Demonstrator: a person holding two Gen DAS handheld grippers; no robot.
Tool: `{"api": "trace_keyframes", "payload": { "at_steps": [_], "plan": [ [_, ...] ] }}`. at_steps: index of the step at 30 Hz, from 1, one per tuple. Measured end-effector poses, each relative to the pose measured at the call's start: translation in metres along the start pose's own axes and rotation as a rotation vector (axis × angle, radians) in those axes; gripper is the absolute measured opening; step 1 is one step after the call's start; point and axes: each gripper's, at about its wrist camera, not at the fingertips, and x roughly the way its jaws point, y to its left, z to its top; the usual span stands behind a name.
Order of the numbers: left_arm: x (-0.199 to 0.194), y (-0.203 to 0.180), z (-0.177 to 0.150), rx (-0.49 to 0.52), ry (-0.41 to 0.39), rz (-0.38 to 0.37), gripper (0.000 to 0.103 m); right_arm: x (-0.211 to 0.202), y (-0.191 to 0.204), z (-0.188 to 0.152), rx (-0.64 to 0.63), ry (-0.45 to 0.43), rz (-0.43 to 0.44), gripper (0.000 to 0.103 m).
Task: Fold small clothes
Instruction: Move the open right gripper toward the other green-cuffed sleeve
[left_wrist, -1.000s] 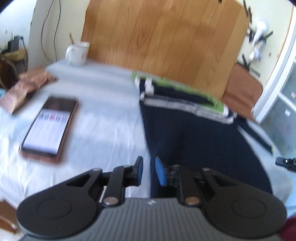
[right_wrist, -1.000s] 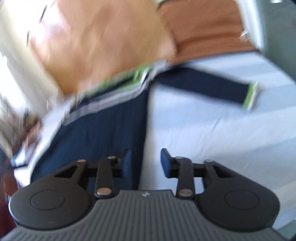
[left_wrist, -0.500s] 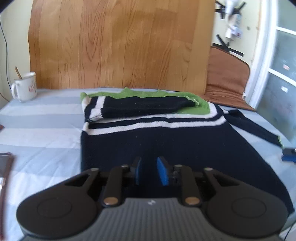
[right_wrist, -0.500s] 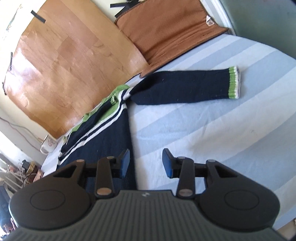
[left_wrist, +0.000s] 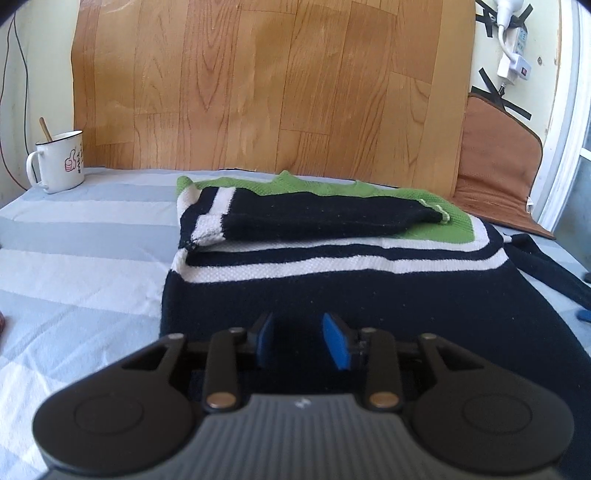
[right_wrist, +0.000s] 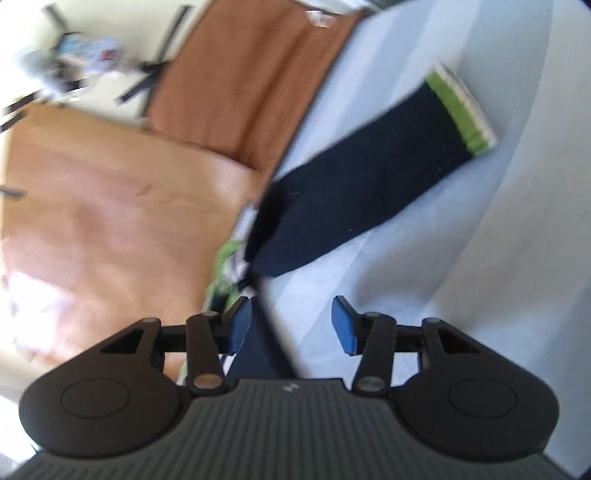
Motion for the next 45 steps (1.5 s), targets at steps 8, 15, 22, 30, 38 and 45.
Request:
{"api": "trace_keyframes", "payload": {
  "at_steps": [8,15,22,30,38,45],
  "plan": [
    [0.002,0.008,0.003,-0.043,-0.002,-0.044,0.037,0.054,0.071,0.045,-0.093,0.034,-0.004,0.055],
    [0.001,0.014,0.003,-0.079,-0.006,-0.060,0.037,0.149,0.094,0.091,-0.192,0.126,-0.275,0.032],
    [0.002,0.015,0.002,-0.089,-0.006,-0.078,0.040,0.097,0.152,0.074,-0.441,-0.091,0.018,0.003],
    [0.001,0.017,0.003,-0.096,-0.006,-0.096,0.041,0.092,0.153,0.053,-0.494,0.086,-0.133,0.022],
    [0.002,0.023,0.003,-0.126,-0.010,-0.122,0.044,0.124,0.121,0.083,-0.451,0.110,-0.338,0.042],
    [0.004,0.029,0.004,-0.160,-0.002,-0.168,0.047,0.083,0.085,0.110,-0.818,0.153,-0.432,0.073]
  ]
}}
